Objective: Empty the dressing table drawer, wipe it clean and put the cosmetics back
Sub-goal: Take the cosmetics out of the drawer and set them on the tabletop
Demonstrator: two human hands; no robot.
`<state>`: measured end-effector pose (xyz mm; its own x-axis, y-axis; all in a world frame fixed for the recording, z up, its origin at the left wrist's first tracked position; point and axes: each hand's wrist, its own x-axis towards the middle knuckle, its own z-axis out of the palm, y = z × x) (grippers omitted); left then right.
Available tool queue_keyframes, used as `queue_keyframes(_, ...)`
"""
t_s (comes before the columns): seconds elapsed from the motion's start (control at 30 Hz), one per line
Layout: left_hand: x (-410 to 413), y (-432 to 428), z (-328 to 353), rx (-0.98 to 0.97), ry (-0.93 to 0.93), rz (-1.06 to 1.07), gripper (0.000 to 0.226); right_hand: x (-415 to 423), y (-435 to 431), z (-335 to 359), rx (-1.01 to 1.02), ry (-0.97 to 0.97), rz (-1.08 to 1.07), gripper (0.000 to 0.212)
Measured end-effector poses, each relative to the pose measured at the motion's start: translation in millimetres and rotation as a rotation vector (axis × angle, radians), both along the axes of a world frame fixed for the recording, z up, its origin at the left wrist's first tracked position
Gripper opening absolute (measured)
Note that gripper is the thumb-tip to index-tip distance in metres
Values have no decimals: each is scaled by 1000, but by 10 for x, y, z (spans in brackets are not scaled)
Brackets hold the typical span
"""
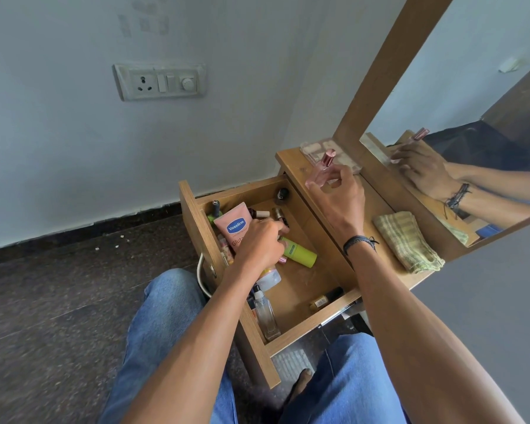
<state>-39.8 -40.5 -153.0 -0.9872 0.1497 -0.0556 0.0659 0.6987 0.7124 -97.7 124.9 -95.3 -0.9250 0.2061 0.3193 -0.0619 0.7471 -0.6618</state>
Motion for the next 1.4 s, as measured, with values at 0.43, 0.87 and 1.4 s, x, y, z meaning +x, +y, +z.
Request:
queue_keyframes(0.43, 57, -13, 127, 32, 89, 101, 30, -58, 85, -25, -60, -79, -80, 45)
queue_keyframes(0.87, -65, -330, 207, 75, 33, 415, 37, 1042, -684, -489, 119, -9, 127, 21)
queue_keyframes(1.4, -35, -323, 340, 454, 42, 203, 13, 1421, -332, -95, -83, -250, -23, 54)
